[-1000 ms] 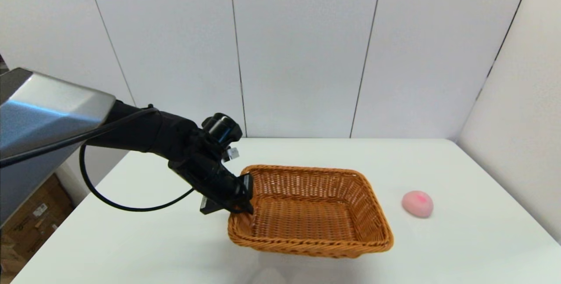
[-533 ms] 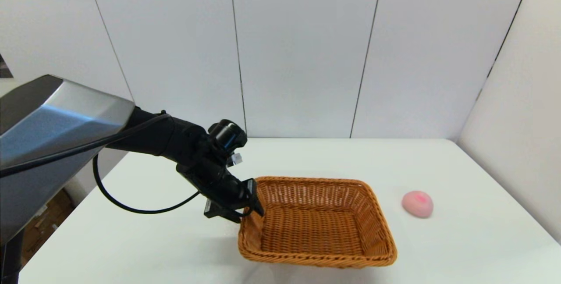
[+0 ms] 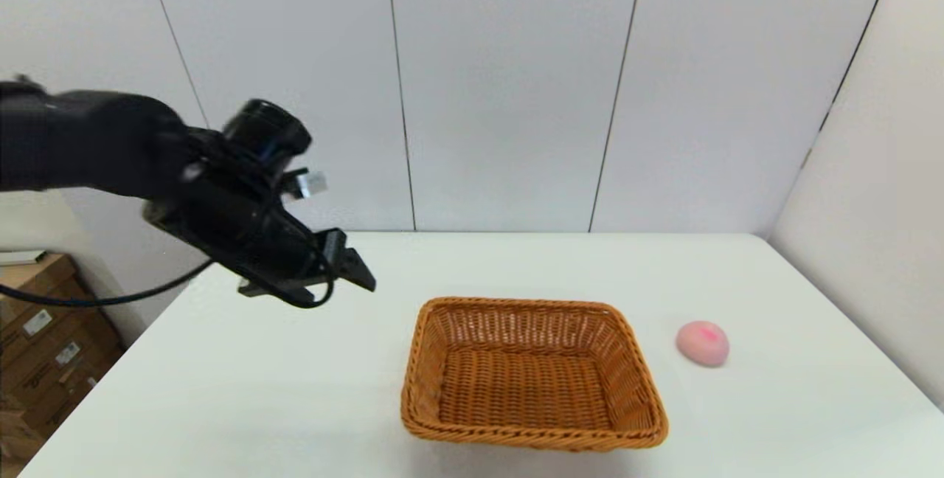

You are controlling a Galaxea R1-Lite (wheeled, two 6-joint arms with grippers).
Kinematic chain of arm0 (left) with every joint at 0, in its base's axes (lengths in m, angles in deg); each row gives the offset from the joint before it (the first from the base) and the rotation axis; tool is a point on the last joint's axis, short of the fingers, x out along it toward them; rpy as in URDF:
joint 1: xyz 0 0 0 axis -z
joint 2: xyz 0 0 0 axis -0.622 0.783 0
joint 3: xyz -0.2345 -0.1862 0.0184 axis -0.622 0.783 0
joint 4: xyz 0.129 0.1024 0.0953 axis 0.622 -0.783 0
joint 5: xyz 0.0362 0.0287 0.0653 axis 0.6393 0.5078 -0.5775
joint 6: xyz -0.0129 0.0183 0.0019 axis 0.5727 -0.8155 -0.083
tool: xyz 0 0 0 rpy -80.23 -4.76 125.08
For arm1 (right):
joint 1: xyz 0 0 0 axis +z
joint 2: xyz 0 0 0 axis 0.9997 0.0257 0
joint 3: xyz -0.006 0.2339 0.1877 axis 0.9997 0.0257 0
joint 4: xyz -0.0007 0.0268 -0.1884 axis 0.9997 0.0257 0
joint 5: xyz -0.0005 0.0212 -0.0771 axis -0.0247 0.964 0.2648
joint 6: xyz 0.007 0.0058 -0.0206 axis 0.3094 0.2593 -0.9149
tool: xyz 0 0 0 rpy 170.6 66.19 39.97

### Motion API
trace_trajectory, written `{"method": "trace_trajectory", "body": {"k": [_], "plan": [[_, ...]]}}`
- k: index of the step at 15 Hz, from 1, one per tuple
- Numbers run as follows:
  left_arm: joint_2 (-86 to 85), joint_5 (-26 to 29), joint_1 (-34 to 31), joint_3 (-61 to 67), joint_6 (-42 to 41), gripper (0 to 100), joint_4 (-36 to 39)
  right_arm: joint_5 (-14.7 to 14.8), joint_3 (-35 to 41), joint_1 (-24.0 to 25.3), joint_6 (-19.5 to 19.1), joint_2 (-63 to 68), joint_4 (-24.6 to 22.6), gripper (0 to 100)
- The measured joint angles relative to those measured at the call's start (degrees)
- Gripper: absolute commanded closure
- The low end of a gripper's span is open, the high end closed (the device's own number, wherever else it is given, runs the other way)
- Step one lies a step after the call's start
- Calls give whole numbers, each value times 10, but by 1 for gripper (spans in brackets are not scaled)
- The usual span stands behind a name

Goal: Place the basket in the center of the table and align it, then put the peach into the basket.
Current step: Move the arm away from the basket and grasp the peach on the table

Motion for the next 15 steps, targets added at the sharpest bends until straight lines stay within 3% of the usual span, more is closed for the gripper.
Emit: {"method": "trace_trajectory", "body": {"k": [3,10,15], "plan": [[-147,-40,-28,41,-21,0,-61,0,0,0,0,0,0,0],[-545,-197,-52,270,-17,0,-90,0,0,0,1,0,-1,0],[-783,-223,-149,414,-118,0,-90,0,1,0,1,0,-2,0]]}}
